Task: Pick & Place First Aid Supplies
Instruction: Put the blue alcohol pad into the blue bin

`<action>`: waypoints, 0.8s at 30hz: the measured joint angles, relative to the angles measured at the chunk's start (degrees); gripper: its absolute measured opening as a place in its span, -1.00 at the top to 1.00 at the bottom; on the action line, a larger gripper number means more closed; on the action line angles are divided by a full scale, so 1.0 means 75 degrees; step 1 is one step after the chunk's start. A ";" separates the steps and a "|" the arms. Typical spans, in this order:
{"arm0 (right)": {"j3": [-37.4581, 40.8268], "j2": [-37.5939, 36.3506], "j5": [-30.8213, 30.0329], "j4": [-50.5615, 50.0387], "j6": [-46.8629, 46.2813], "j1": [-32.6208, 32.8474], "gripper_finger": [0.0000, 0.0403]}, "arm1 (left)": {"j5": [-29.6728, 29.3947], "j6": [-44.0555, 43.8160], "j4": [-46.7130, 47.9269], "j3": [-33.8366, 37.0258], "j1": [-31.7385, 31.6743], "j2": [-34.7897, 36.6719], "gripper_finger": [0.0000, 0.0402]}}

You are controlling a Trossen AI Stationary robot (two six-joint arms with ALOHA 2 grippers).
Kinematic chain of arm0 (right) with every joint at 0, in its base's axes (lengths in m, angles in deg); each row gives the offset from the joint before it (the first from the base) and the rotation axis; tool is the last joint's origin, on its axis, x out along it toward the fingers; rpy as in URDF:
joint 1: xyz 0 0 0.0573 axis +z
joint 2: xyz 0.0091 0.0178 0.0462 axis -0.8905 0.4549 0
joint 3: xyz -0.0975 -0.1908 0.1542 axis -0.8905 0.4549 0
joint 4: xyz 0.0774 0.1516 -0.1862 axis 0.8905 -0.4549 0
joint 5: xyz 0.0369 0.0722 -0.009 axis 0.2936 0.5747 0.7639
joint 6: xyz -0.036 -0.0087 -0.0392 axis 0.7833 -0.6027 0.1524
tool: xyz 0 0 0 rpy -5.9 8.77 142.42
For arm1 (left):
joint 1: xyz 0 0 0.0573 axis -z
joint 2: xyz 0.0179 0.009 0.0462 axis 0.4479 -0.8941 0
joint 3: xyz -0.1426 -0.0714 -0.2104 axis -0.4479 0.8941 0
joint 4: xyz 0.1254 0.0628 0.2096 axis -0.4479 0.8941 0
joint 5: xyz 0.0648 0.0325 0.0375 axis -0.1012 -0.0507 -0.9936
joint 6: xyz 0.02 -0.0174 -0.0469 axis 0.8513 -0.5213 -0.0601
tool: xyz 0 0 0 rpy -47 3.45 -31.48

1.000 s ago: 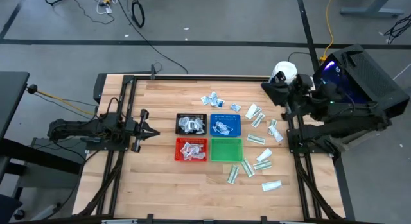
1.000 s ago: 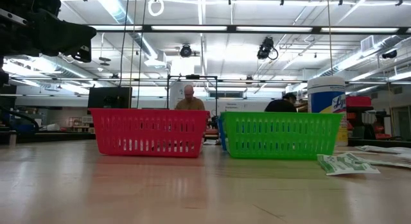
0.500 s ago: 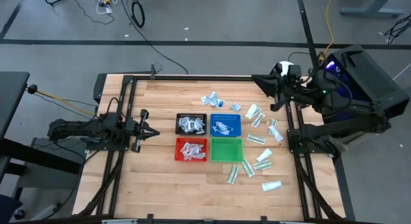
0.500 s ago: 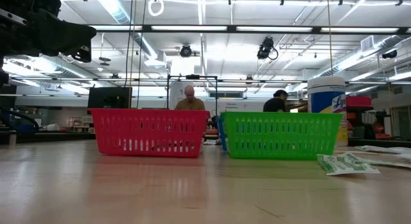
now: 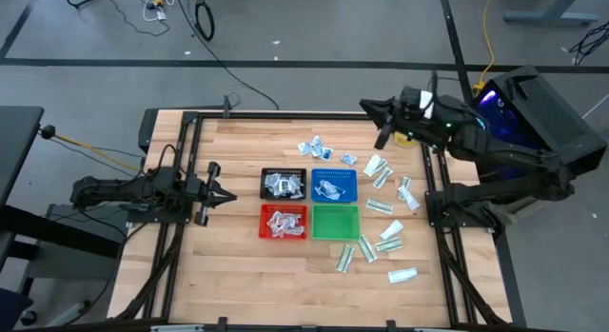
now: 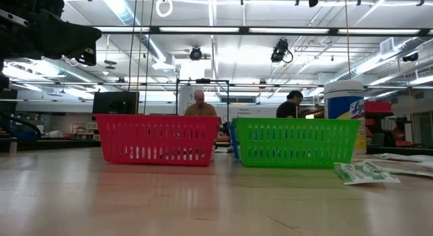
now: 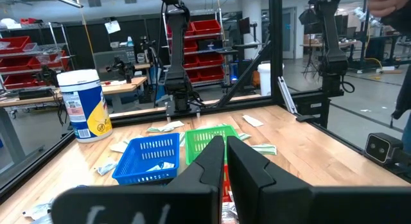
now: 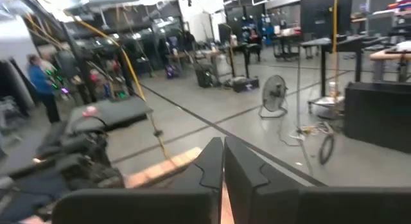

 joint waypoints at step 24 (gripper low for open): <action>0.0000 0.1392 -0.0004 -0.0517 0.1091 -0.0694 0.91 | 0.0000 0.0000 0.0000 0.0000 -0.0003 0.0003 0.87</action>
